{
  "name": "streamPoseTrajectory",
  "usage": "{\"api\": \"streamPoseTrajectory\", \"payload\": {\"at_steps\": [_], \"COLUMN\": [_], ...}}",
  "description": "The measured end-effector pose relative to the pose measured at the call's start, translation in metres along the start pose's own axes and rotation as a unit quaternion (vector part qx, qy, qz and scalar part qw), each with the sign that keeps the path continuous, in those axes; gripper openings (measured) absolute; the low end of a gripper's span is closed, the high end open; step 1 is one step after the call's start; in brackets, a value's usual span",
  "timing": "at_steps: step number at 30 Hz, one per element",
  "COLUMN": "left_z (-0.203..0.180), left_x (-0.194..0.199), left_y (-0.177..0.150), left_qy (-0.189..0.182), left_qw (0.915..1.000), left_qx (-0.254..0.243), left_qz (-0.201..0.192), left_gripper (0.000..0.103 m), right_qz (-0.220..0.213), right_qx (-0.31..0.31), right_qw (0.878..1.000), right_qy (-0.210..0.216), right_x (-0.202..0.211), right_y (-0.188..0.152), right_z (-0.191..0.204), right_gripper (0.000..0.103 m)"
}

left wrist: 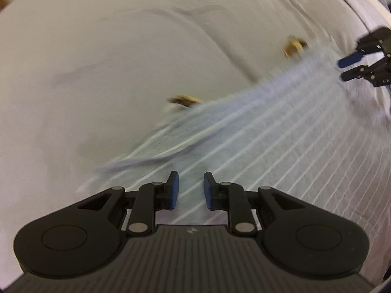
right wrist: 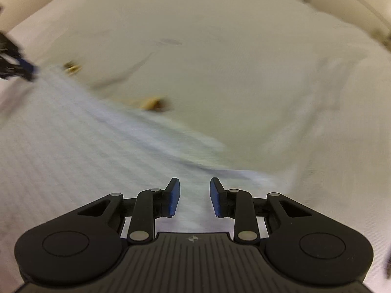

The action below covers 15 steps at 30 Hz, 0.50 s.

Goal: Fold clothes
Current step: 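Release the folded shirt and open both grippers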

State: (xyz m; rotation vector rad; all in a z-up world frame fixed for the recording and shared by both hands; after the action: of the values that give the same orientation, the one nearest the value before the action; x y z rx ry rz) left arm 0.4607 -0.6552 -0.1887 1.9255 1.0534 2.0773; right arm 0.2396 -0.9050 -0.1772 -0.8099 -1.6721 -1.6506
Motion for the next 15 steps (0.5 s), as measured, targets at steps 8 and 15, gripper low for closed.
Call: {"api": "streamPoseTrajectory", "payload": {"at_steps": [8, 15], "left_z": [0.040, 0.026], "left_x": [0.000, 0.035], "left_y": [0.048, 0.040], "left_qy": [0.073, 0.057], "left_qw": [0.9935, 0.9908], "left_qx": [0.038, 0.071], "left_qz": [-0.079, -0.100], "left_gripper": [0.018, 0.018], "right_qz": [-0.033, -0.087], "right_qx": [0.085, 0.036], "right_qw": [0.996, 0.995], "right_qy": [0.023, -0.024], "right_x": [-0.062, -0.029], "right_y": [0.055, 0.093], "right_z": [0.051, 0.029], "right_gripper": [0.029, 0.031]}}
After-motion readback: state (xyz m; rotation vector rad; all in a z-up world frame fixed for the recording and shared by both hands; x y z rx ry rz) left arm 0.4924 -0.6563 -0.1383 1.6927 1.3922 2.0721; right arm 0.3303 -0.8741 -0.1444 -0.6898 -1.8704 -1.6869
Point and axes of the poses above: each gripper's, at about its wrist camera, not at the fingertips, and x roughly against the way its jaws point, z to its left, y to its top, the point moved 10 cm from there along -x, roughly the way its jaws point, and after that the axes turned 14 degrees about -z, right-handed, at the moved point
